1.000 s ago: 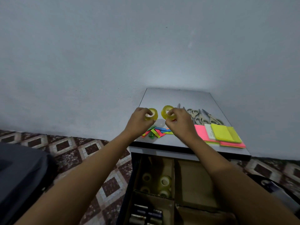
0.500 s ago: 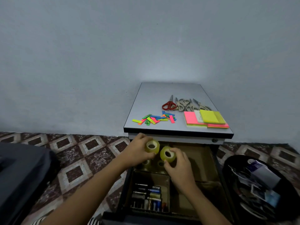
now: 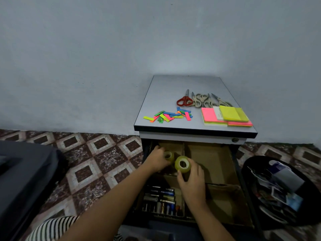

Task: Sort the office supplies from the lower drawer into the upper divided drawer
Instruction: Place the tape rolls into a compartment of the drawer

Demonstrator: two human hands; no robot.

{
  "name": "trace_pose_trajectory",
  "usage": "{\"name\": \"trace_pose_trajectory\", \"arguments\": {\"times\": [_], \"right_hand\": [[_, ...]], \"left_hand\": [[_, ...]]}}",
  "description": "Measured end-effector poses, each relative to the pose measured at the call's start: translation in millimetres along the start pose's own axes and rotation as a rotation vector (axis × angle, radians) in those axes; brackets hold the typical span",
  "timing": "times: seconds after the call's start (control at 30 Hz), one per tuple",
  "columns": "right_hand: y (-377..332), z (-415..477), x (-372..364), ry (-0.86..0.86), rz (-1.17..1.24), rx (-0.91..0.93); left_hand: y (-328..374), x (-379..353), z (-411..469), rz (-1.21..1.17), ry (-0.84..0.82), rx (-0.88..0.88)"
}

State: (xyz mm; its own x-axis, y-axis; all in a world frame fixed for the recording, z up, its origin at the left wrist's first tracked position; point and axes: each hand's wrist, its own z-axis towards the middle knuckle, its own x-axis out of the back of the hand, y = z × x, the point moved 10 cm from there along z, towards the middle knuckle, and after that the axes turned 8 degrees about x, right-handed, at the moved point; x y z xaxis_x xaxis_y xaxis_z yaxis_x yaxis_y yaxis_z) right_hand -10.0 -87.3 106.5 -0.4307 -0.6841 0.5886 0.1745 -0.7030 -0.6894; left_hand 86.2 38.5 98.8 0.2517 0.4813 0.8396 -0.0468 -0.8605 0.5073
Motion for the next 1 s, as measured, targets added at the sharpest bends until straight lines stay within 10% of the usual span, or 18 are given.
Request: {"name": "trace_pose_trajectory", "arguments": {"times": [1.0], "right_hand": [[7.1,-0.8,-6.0,-0.008,-0.04,-0.005]], "left_hand": [[-8.7,-40.2,55.9,-0.141,-0.061,0.052]]}}
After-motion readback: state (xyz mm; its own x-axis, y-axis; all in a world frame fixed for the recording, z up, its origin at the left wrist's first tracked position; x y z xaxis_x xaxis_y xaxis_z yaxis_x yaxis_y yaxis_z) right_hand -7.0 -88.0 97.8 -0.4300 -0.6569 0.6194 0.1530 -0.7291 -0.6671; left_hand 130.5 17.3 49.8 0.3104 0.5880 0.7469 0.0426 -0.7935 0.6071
